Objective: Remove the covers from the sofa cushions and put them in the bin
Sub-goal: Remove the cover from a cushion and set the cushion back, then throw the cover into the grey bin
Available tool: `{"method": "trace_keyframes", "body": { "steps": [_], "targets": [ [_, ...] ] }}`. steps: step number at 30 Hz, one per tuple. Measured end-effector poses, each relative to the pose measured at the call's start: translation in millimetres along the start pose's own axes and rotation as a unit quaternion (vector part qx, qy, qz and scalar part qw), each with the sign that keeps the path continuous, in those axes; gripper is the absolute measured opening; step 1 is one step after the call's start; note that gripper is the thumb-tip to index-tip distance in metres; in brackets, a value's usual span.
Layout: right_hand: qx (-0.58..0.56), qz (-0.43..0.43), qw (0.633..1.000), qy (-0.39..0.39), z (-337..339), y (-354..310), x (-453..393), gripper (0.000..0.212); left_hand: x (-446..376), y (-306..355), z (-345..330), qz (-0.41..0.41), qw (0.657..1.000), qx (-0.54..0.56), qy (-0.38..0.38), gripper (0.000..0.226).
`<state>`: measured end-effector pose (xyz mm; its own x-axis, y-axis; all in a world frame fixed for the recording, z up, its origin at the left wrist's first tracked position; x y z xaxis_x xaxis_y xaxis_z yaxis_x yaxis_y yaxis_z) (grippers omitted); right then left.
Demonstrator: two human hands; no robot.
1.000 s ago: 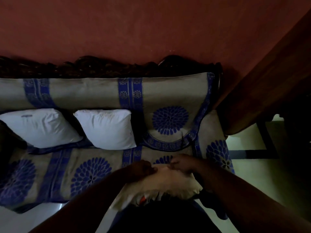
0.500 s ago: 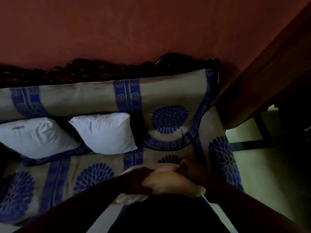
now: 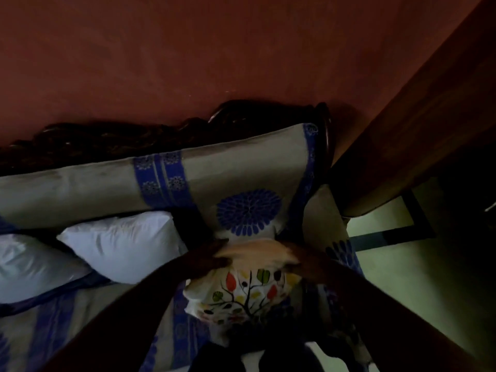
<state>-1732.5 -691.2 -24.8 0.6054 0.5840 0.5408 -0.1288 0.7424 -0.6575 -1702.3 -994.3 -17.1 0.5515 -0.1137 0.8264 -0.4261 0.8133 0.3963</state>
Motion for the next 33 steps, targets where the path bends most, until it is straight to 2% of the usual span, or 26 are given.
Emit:
{"method": "trace_keyframes", "body": {
  "steps": [2, 6, 9, 11, 13, 15, 18, 21, 25, 27, 30, 33],
  "targets": [
    [0.007, -0.026, 1.0, -0.013, 28, 20, -38, 0.081, -39, 12, 18, 0.03, 0.998, 0.058, 0.012, 0.097],
    [0.045, -0.047, 0.997, -0.031, 54, 61, -105, 0.079, -117, 14, 41, 0.05, 0.993, 0.077, 0.069, 0.125],
    [0.068, -0.061, 0.996, -0.019, 54, 90, -144, 0.08, -154, 19, 45, 0.051, 0.994, 0.001, 0.096, 0.1],
    [0.047, -0.079, 0.995, 0.046, 56, 96, -152, 0.074, -157, 13, 45, 0.047, 0.993, -0.056, 0.096, 0.103],
    [0.002, -0.074, 0.992, 0.1, 59, 99, -156, 0.078, -161, -11, 46, 0.043, 0.99, -0.083, 0.102, 0.101],
    [-0.035, -0.062, 0.993, 0.095, 59, 100, -154, 0.082, -161, -27, 53, 0.058, 0.985, -0.092, 0.132, 0.079],
    [0.063, -0.071, 0.991, 0.09, 74, 105, -153, 0.054, -166, -30, 74, 0.084, 0.974, -0.107, 0.183, 0.05],
    [0.154, -0.047, 0.982, 0.097, 100, 92, -148, 0.029, -158, -40, 93, 0.101, 0.967, -0.124, 0.199, 0.046],
    [0.254, -0.035, 0.962, 0.096, 130, 71, -148, 0.03, -146, -39, 109, 0.12, 0.945, -0.129, 0.276, 0.044],
    [0.287, -0.044, 0.95, 0.112, 134, 67, -157, 0.03, -144, -21, 104, 0.13, 0.937, -0.163, 0.282, 0.044],
    [0.271, -0.079, 0.943, 0.174, 117, 81, -162, 0.027, -149, -15, 89, 0.118, 0.941, -0.146, 0.28, 0.043],
    [0.155, -0.122, 0.95, 0.241, 91, 106, -152, 0.031, -151, -25, 73, 0.133, 0.946, -0.118, 0.27, 0.043]
  ]
}}
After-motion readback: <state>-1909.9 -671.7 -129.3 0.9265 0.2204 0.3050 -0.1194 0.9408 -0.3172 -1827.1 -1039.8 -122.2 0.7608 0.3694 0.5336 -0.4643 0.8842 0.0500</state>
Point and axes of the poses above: each hand's wrist, its own x-axis away from the middle knuckle, its own z-axis out of the back of the hand, y = z × x, the point moved 5 cm from there along -x, towards the middle knuckle, and after that the axes turned 7 degrees about z, right-handed, at the moved point
